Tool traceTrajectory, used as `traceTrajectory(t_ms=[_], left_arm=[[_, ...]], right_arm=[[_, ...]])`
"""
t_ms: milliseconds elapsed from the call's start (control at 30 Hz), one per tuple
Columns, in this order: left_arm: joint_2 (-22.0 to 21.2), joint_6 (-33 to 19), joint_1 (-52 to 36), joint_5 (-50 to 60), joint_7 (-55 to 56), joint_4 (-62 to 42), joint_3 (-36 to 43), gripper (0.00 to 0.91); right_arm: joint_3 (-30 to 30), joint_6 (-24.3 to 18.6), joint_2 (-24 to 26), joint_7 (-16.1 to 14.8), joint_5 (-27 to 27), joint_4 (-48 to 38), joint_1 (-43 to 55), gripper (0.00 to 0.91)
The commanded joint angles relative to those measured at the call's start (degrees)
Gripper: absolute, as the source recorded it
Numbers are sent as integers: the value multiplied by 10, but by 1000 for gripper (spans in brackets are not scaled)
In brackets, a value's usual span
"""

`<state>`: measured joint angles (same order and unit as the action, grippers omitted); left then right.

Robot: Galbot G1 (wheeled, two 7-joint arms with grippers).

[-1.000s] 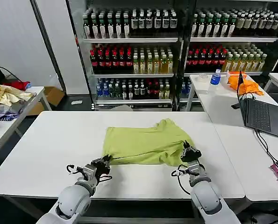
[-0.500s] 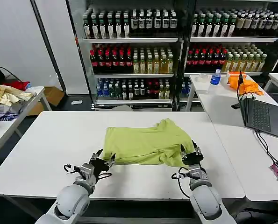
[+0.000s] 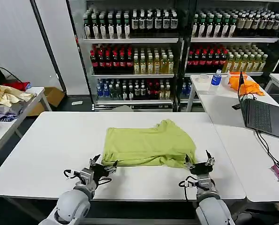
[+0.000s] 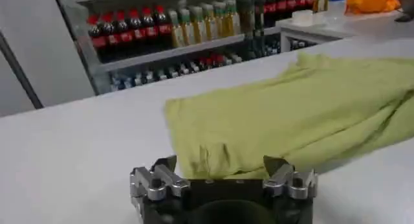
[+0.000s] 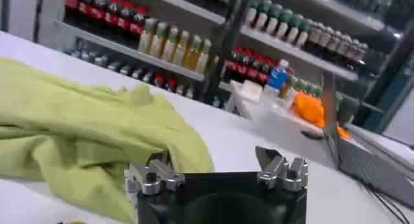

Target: Fold and organize the clothes.

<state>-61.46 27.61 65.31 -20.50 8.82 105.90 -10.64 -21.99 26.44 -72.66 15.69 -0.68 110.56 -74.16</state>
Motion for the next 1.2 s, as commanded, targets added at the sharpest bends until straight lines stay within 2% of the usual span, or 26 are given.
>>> traceTrajectory(t_ms=[33,133,167,200,233,267,300,333,367,400,467,500,533,567,633,1200], left_arm=[[-4,0,-24,-8,1,-36,14,907],[-7,4,-34,-16,2,-51,19,907],[-8,7,-38,-19,2,-56,20,816],[-8,8,-40,-19,2,-59,21,816],[-9,14,-43,-21,3,-63,22,514],[-9,17,-45,-22,4,-66,23,433],[-10,18,-46,-22,5,-68,23,282],[-10,20,-46,-23,6,-69,24,191],[-10,22,-47,-24,7,-69,24,141],[-11,24,-47,-25,8,-69,24,141],[-10,26,-46,-26,10,-68,24,101],[-10,28,-46,-27,9,-67,24,81],[-9,28,-46,-28,9,-67,24,71],[-9,30,-46,-30,9,-66,24,71],[-9,32,-45,-33,9,-65,23,60],[-1,38,-18,-47,1,-18,14,60]], right_arm=[[-12,33,-2,11,-66,-2,-12,907],[-10,58,-4,16,-105,-6,-9,907],[-8,65,-4,17,-114,-8,-6,907],[-7,67,-4,18,-122,-10,-4,907],[-2,67,-5,19,-132,-13,0,907],[2,67,-6,19,-137,-16,2,907],[5,67,-6,20,-141,-17,5,907],[8,67,-7,21,-147,-19,8,907],[10,68,-8,21,-152,-19,10,907],[12,68,-8,21,-161,-22,11,867],[16,68,-8,21,-174,-25,12,705],[18,68,-7,21,-182,-26,12,494],[19,68,-7,21,-185,-27,12,363],[20,68,-7,20,-188,-28,12,81],[21,68,-7,18,-194,-30,11,0],[20,67,-1,7,-195,-2,-11,0]])
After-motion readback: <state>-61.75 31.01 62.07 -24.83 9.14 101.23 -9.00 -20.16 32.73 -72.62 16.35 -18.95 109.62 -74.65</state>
